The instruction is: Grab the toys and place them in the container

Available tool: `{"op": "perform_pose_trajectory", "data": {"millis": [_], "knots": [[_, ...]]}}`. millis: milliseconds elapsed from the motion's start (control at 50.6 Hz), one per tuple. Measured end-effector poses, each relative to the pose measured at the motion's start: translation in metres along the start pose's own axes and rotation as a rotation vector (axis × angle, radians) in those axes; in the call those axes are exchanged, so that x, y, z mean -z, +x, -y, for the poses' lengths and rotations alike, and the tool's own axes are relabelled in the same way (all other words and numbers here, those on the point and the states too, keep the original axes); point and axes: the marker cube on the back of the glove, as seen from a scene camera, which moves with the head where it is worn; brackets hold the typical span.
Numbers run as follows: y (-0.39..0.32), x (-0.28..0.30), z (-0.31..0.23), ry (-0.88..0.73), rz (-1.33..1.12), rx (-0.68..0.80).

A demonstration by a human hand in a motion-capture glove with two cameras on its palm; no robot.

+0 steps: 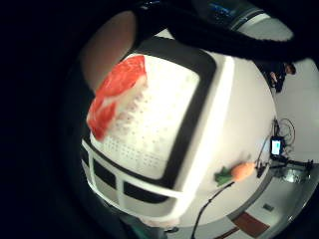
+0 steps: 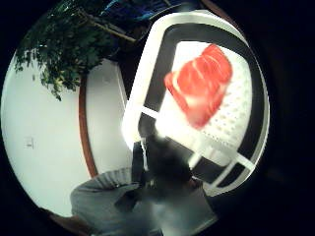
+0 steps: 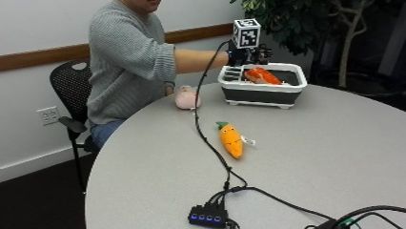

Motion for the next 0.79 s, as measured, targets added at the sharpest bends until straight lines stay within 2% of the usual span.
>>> {"op": "perform_pose_trajectory", "data": {"millis": [40,79,138,217,297,376,554,672,791], "knots": [[0.013,0.009,-0.015,0.016,0.067,0.030],[0.040,0.019,-0.032,0.036,0.063,-0.001],[0.107,0.032,-0.066,0.053,-0.080,-0.086],[0.186,0.044,-0.114,0.052,-0.275,-0.089],[0.217,0.057,-0.147,0.075,-0.093,-0.271],[0.258,0.065,-0.171,0.075,-0.046,-0.388],[0.281,0.041,-0.163,0.052,0.001,-0.388],[0.293,-0.003,-0.138,0.001,0.076,-0.426],[0.294,-0.055,-0.127,-0.084,0.097,-0.401]]}}
